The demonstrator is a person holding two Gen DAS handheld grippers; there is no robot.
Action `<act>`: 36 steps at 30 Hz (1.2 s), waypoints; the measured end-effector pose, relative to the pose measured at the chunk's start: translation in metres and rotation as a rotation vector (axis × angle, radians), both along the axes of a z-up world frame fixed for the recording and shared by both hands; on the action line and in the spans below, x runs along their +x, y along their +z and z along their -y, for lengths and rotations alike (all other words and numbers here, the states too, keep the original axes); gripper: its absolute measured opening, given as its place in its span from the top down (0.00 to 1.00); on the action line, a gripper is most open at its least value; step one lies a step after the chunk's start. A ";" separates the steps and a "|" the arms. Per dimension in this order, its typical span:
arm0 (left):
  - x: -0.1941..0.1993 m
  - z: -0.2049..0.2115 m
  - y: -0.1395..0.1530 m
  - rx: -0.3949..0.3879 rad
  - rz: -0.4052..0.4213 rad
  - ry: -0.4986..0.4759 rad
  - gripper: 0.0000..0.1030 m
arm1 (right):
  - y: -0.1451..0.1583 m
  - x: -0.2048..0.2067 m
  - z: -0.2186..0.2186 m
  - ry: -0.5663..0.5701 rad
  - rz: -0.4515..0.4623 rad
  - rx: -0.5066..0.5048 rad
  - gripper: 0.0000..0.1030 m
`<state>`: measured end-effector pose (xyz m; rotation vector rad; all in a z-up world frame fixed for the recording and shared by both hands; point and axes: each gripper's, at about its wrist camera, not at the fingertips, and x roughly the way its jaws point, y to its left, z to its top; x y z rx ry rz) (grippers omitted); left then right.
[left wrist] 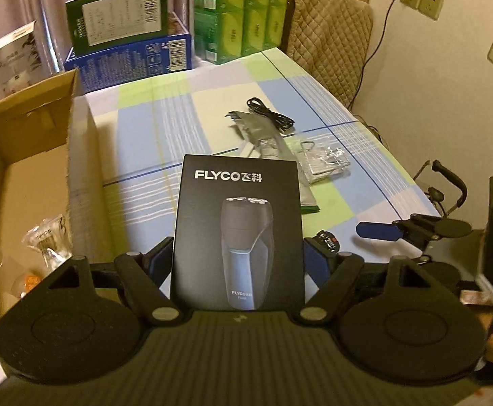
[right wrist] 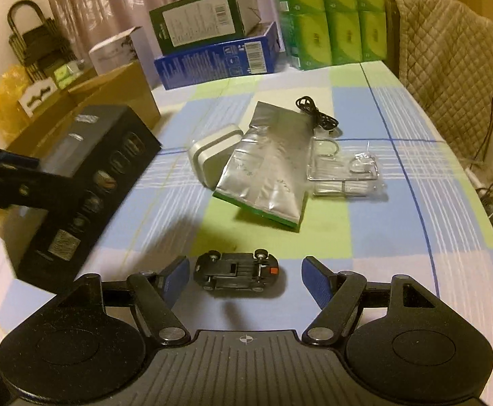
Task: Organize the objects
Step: 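Grasp the black toy car with the right tool, then carry the shaver box and toy car toward the cardboard box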
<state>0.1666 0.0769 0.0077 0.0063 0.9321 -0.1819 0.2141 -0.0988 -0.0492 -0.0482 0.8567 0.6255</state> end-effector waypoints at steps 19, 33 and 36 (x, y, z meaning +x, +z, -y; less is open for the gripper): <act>0.000 -0.023 -0.015 -0.077 0.005 0.042 0.27 | -0.026 0.001 -0.038 0.018 0.015 -0.127 0.38; -0.009 -0.021 0.020 -0.099 0.059 0.043 0.27 | 0.047 -0.002 -0.022 -0.062 0.159 -0.058 0.38; -0.014 -0.022 0.034 -0.092 0.082 0.047 0.27 | 0.062 -0.005 -0.018 -0.068 0.154 -0.027 0.38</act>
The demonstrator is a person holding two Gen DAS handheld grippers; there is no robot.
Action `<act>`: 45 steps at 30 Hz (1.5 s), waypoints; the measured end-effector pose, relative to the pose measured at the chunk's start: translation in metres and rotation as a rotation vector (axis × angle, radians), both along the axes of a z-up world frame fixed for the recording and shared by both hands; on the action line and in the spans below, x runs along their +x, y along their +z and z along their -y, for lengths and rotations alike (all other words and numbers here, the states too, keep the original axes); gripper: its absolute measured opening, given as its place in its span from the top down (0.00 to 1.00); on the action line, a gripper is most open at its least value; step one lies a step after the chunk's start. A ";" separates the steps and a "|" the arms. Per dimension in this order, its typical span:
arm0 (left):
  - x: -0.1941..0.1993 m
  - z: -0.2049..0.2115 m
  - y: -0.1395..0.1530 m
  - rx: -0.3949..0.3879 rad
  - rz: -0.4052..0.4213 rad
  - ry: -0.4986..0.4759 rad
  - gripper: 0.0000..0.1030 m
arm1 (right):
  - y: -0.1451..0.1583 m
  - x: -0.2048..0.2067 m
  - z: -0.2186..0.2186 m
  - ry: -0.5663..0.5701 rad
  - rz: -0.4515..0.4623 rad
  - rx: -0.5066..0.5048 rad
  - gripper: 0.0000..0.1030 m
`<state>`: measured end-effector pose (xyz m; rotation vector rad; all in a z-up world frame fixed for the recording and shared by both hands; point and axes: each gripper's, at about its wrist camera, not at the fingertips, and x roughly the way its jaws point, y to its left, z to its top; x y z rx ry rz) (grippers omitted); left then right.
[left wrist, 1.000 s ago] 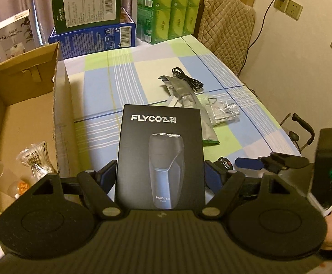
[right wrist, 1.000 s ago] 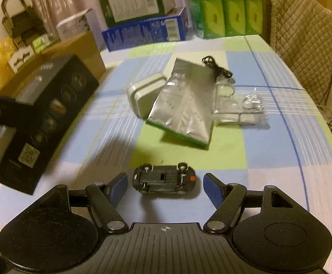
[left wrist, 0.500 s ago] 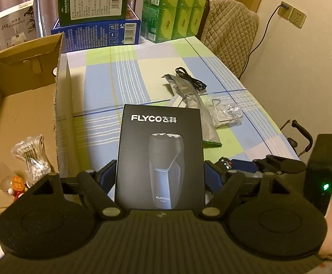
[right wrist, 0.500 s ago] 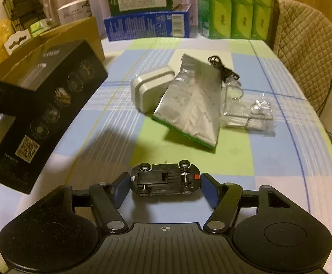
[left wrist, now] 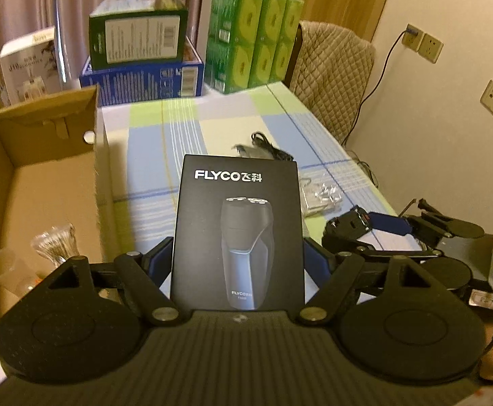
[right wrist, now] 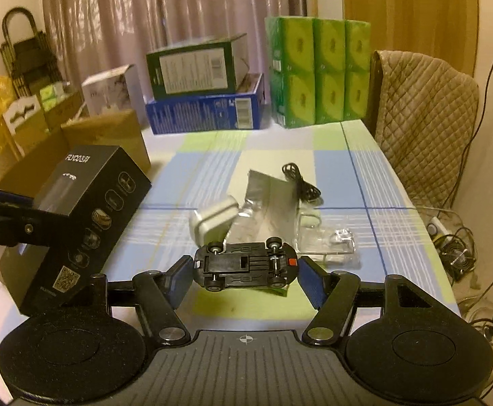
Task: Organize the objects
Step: 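Carry the shaver box and toy car toward the cardboard box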
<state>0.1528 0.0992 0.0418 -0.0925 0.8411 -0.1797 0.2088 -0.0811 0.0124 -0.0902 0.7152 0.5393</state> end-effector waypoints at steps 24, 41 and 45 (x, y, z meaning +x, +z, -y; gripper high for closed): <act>-0.054 -0.112 0.079 0.109 0.104 0.194 0.27 | 0.079 -0.041 -0.087 0.250 0.058 0.153 0.38; -0.047 -0.186 0.058 0.126 0.053 0.308 0.27 | 0.069 -0.032 -0.190 0.485 -0.001 0.117 0.38; -0.042 -0.192 0.051 0.121 0.045 0.317 0.26 | 0.060 -0.028 -0.196 0.491 -0.014 0.110 0.38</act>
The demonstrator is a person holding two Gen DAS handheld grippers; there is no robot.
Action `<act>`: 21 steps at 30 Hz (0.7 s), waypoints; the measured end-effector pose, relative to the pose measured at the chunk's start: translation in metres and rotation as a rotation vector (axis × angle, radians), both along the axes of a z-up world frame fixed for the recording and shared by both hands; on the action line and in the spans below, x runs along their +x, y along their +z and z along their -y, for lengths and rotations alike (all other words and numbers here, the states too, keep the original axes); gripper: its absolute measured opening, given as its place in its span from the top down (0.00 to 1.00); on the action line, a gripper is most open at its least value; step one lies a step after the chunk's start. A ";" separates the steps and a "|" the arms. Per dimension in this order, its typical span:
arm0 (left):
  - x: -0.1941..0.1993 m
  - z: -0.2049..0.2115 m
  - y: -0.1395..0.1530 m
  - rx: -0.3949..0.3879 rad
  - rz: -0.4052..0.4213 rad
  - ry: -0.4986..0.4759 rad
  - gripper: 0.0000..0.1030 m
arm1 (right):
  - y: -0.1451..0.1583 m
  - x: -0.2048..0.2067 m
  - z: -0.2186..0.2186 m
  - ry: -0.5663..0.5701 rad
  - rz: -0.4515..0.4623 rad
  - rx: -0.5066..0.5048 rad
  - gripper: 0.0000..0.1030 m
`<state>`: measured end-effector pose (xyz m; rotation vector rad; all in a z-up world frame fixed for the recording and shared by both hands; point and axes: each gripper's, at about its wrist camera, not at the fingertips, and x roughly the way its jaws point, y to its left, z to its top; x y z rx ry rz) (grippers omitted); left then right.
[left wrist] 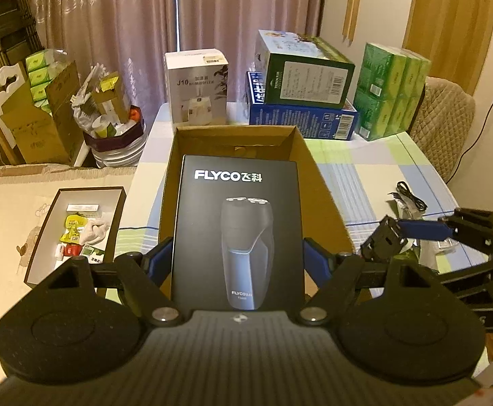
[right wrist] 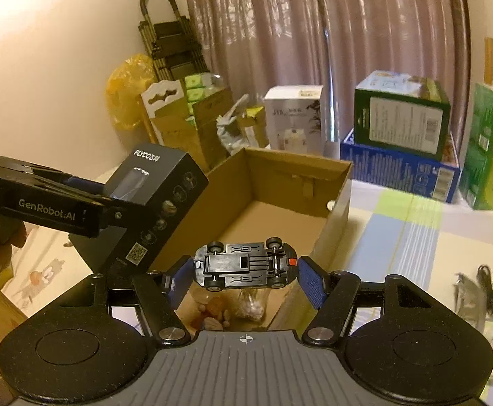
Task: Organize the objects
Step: 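Carry the shaver box and toy car toward the cardboard box, then lower the shaver box and toy car into the cardboard box and open both tools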
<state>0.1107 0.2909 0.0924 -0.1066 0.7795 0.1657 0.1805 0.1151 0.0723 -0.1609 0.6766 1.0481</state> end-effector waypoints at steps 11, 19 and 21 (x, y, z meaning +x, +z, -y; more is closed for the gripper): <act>0.011 -0.009 -0.017 -0.023 -0.016 0.011 0.26 | -0.020 0.011 -0.007 -0.029 -0.037 -0.008 0.38; 0.012 -0.018 -0.028 -0.022 -0.036 0.044 0.20 | -0.025 0.013 -0.016 -0.009 -0.040 -0.007 0.38; 0.010 -0.020 -0.028 -0.021 -0.033 0.054 0.17 | -0.026 0.011 -0.017 0.000 -0.042 -0.009 0.38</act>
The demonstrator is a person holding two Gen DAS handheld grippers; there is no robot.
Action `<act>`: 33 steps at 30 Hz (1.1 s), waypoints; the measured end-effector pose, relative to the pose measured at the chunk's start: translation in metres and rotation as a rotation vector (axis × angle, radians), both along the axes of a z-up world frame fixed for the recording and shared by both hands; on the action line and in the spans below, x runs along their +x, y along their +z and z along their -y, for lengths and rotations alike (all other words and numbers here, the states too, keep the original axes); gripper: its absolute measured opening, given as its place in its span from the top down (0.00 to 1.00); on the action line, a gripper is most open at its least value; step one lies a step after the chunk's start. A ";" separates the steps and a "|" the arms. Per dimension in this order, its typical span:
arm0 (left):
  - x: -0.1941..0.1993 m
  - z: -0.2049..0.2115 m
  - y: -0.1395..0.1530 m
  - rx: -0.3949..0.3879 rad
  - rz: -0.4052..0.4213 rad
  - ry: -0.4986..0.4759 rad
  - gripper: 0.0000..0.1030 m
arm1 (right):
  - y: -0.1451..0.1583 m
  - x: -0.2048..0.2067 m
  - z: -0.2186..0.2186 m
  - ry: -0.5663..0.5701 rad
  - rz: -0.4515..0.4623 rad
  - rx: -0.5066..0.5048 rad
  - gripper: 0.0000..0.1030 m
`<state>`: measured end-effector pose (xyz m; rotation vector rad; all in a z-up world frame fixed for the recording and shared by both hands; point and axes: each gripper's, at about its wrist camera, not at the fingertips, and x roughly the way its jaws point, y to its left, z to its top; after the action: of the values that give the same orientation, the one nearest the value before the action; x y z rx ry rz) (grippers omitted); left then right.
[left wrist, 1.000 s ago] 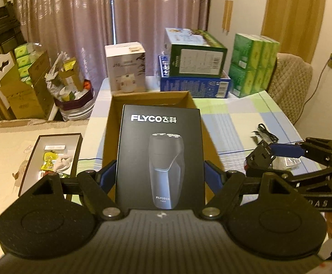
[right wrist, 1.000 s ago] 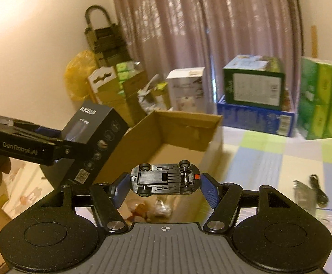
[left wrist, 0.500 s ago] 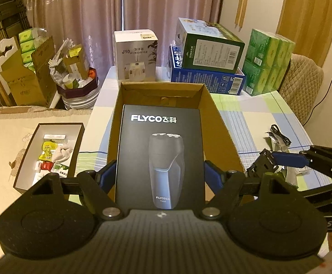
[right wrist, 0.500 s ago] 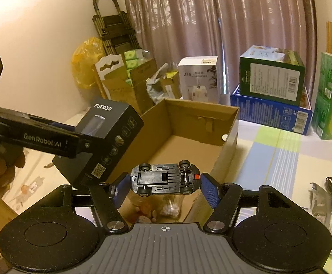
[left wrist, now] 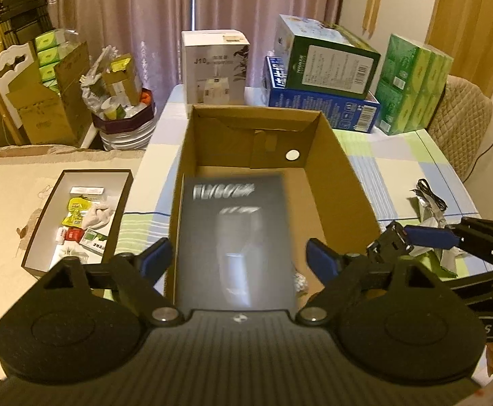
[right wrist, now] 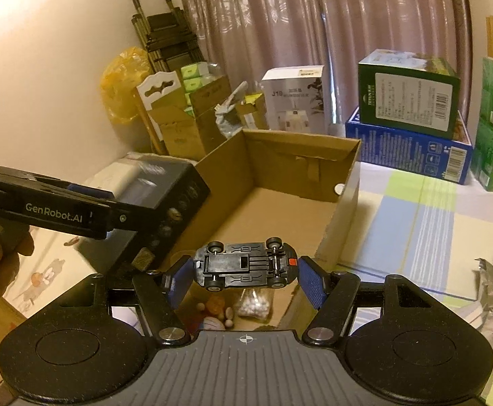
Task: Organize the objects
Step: 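Lower the shaver box and toy car into the cardboard box and open both tools, then move both tools back over the table toward the foil bag and clear package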
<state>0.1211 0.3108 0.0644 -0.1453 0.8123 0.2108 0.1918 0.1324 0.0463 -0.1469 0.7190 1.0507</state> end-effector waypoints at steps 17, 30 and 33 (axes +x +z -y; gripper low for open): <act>-0.012 -0.002 0.003 0.026 0.005 0.026 0.17 | -0.004 0.006 0.005 0.004 -0.051 0.023 0.38; -0.017 0.000 0.006 0.021 0.015 0.031 0.17 | 0.003 0.014 0.011 -0.016 -0.075 0.116 0.22; -0.019 0.002 0.005 0.019 0.016 0.031 0.17 | 0.007 0.014 0.014 -0.029 -0.060 0.115 0.22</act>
<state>0.1016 0.3086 0.0697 -0.1415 0.7927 0.2465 0.2062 0.1181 0.0531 -0.0066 0.7110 1.0696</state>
